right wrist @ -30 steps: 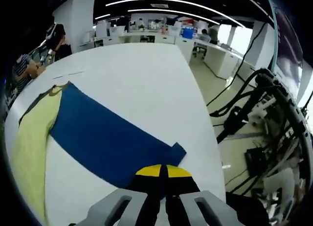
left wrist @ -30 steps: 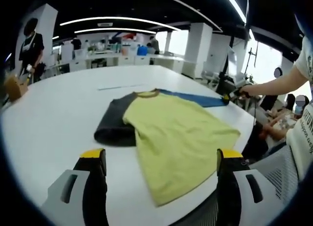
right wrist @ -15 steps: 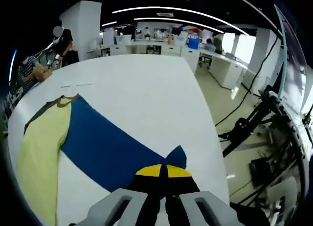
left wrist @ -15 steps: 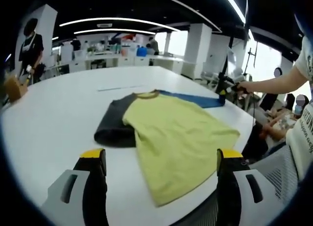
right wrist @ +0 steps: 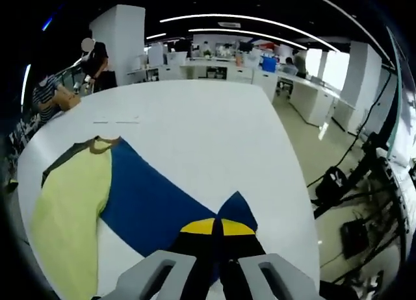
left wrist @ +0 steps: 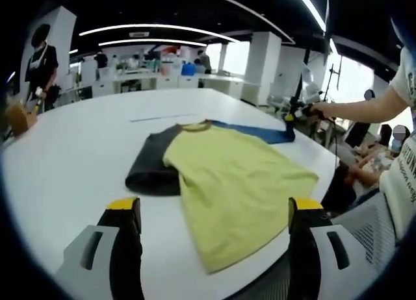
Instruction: Fold the garment on the visible template until the final outline fits inside the template.
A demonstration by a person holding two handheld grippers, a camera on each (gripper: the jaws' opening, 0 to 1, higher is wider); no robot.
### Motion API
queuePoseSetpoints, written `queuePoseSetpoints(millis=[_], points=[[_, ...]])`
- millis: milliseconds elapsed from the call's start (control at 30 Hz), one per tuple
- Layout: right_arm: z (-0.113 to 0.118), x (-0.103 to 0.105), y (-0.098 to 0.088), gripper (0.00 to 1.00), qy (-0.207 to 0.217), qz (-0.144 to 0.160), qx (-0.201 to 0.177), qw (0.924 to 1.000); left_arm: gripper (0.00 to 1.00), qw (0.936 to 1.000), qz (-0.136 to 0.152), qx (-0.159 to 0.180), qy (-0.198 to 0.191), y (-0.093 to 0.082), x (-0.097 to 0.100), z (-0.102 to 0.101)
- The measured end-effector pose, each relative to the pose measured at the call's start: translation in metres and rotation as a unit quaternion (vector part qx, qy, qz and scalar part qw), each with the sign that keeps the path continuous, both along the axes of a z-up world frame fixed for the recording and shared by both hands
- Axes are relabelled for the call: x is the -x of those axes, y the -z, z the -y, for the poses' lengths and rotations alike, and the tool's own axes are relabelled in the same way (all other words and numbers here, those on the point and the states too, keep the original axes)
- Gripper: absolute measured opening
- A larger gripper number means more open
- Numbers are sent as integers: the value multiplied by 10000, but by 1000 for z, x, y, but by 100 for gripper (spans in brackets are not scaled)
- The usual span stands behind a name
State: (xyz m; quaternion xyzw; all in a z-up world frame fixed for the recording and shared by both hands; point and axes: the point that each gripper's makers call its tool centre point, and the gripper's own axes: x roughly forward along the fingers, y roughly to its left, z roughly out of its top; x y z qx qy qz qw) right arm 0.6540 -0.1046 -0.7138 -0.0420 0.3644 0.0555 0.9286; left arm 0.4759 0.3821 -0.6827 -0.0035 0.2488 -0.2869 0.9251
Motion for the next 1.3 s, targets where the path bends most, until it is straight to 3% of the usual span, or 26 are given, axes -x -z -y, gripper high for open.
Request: queuePoseSetpoints(millis=[400,1067,1300], points=[[-36,-27,-10,0,-359,45,-228,9991,92,10000,45,10,33,-2,0,3],[-120,-44,-24,0,-1035,133,-421,9936,92,9999,36,80,92,1,2,7],[-148,-50,-20,0,-1177,122,-485,9918,92,9999,47,97,64,1,3,7]])
